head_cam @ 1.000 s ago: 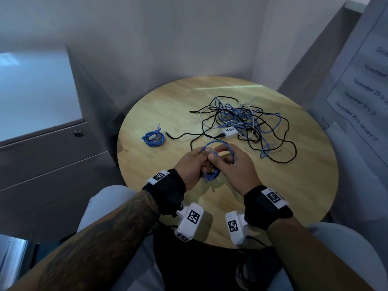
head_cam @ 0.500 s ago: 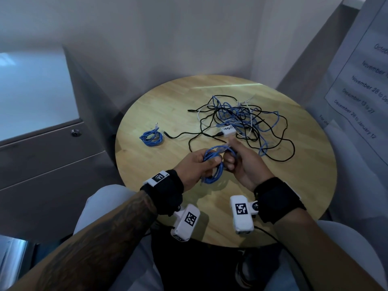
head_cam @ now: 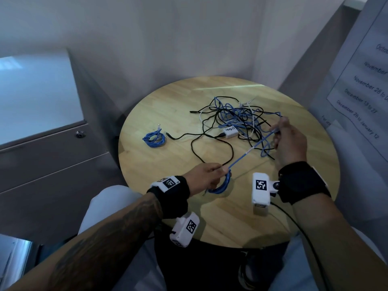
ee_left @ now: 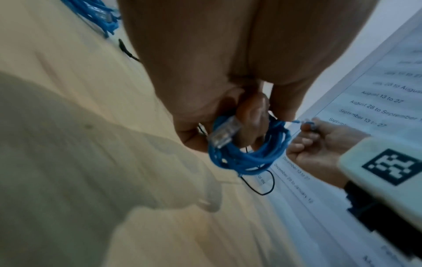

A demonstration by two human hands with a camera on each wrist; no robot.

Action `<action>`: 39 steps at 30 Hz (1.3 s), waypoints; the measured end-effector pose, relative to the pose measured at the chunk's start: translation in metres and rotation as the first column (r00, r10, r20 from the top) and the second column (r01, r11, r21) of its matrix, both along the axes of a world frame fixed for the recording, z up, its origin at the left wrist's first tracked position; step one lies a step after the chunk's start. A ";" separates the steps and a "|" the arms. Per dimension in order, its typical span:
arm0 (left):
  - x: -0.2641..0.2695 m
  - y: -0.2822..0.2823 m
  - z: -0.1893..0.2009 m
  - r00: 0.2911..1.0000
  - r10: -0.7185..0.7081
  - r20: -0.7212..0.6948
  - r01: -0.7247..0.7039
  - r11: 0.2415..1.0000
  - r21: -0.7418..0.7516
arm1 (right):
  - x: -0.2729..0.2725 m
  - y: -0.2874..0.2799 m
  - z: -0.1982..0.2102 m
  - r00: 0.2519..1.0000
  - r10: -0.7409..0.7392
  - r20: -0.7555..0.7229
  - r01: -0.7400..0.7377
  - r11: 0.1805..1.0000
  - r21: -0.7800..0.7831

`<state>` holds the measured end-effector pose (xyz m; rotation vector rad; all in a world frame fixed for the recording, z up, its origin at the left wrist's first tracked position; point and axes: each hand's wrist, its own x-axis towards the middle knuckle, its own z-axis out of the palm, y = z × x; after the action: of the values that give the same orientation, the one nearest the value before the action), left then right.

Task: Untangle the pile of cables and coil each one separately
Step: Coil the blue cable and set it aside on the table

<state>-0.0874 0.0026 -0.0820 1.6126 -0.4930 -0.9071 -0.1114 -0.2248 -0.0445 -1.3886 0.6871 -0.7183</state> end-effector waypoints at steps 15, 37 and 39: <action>0.040 0.017 0.010 0.930 0.357 -0.089 -0.368 0.900 -0.234 | -0.015 0.064 -0.020 0.720 0.591 -0.364 -0.656 0.750 -0.079; 0.033 0.012 0.010 0.941 0.256 -0.219 -0.312 0.910 -0.274 | -0.010 0.079 -0.039 0.845 0.524 -0.106 -0.486 0.836 0.256; 0.033 0.012 0.010 0.945 0.246 -0.216 -0.300 0.916 -0.267 | -0.009 0.081 -0.040 0.858 0.509 -0.066 -0.463 0.824 0.325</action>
<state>-0.0542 0.0151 -0.0718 1.2730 -0.2535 -0.7179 -0.1201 -0.1439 -0.0842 -1.2678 0.4969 -0.0916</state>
